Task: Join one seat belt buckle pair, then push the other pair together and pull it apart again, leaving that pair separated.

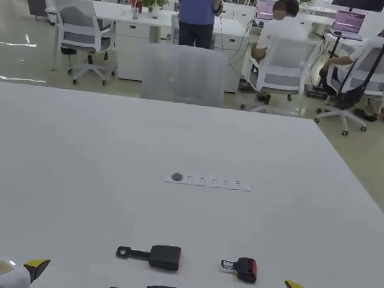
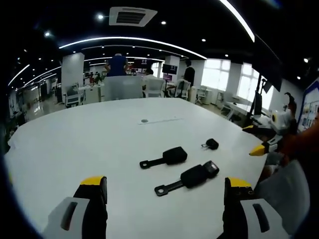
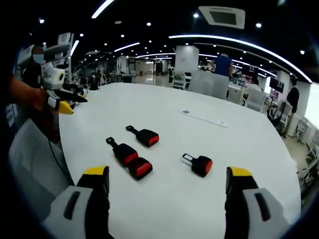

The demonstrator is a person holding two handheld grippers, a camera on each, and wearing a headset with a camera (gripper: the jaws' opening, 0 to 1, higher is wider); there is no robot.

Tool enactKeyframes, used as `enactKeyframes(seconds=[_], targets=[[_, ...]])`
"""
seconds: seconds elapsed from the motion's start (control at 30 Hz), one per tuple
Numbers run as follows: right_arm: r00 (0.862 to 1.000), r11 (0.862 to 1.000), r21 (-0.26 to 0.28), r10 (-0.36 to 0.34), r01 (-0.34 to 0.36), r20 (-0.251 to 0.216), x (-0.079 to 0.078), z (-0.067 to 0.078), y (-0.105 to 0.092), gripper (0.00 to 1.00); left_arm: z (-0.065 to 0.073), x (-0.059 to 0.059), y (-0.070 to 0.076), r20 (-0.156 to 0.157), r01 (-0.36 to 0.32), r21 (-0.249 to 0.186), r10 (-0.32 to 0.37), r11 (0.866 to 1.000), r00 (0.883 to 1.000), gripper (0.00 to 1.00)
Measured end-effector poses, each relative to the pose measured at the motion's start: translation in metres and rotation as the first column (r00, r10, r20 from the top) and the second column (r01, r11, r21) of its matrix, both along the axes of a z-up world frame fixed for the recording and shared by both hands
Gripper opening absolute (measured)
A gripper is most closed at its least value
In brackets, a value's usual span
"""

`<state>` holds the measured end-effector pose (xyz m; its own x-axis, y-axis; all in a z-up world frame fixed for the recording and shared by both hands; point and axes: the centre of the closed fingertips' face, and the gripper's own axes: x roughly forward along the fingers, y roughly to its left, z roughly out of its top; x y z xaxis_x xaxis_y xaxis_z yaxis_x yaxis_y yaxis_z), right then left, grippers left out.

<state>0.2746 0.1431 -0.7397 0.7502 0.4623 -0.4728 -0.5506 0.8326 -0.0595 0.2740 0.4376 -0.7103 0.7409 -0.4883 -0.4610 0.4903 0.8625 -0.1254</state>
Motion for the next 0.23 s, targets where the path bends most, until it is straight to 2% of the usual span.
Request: enactKeyframes(seconds=[0.07,0.23], targets=[[1.000,1.000,0.012,-0.010,0.010,0.015,-0.0024,0.0037,0.0003,0.99,0.0034,-0.0013,-0.0010,0.006,0.007,-0.002,-0.007,1.000,1.000,1.00],[0.999,0.999,0.012,-0.036,0.036,0.020,-0.0049,0.0051,-0.0035,0.99,0.0084,-0.0049,-0.0004,0.021,0.028,0.003,-0.028,1.000,0.999,1.00]])
